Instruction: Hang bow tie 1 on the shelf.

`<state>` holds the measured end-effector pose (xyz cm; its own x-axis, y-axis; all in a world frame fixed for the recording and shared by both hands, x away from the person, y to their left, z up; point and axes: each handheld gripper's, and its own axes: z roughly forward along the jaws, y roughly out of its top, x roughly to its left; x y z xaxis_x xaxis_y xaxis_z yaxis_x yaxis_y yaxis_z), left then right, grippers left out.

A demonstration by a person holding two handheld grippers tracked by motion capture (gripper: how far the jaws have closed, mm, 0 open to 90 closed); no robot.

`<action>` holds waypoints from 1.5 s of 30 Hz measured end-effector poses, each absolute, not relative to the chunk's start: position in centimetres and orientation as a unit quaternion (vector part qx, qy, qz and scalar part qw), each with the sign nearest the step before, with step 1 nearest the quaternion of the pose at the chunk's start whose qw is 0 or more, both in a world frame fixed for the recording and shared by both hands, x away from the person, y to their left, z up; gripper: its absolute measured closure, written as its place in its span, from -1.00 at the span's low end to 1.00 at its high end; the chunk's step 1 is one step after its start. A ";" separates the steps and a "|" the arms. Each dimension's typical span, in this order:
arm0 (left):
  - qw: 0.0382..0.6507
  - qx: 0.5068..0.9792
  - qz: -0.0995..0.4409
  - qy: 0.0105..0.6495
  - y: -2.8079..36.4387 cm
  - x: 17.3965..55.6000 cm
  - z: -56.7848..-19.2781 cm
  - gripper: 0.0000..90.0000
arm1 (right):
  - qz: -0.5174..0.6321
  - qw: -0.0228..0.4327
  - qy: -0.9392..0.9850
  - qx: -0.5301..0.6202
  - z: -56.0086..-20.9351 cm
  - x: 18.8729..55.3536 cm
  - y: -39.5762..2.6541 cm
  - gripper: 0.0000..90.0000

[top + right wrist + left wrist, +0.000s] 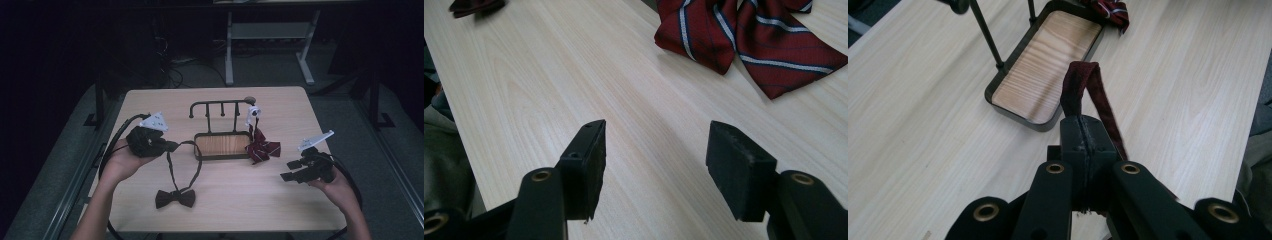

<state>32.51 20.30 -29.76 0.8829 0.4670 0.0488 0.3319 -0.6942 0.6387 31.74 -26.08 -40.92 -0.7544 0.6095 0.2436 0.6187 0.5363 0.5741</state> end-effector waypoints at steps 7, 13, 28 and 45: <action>0.327 0.914 0.103 0.217 20.2 32.9 -29.4 1.00 | -0.332 0.005 -0.875 -0.353 -40.7 31.6 -26.2 -0.09; 0.330 0.913 0.100 0.220 20.2 33.7 -28.9 1.00 | -0.333 0.006 -0.874 -0.354 -40.7 31.6 -26.3 -0.08; 0.335 0.907 0.094 0.235 20.4 36.6 -27.7 1.00 | -0.333 0.006 -0.873 -0.355 -40.7 31.5 -26.5 -0.08; 0.350 0.894 0.096 0.265 20.4 40.1 -26.2 1.00 | -0.333 0.007 -0.875 -0.352 -40.8 31.5 -26.4 -0.08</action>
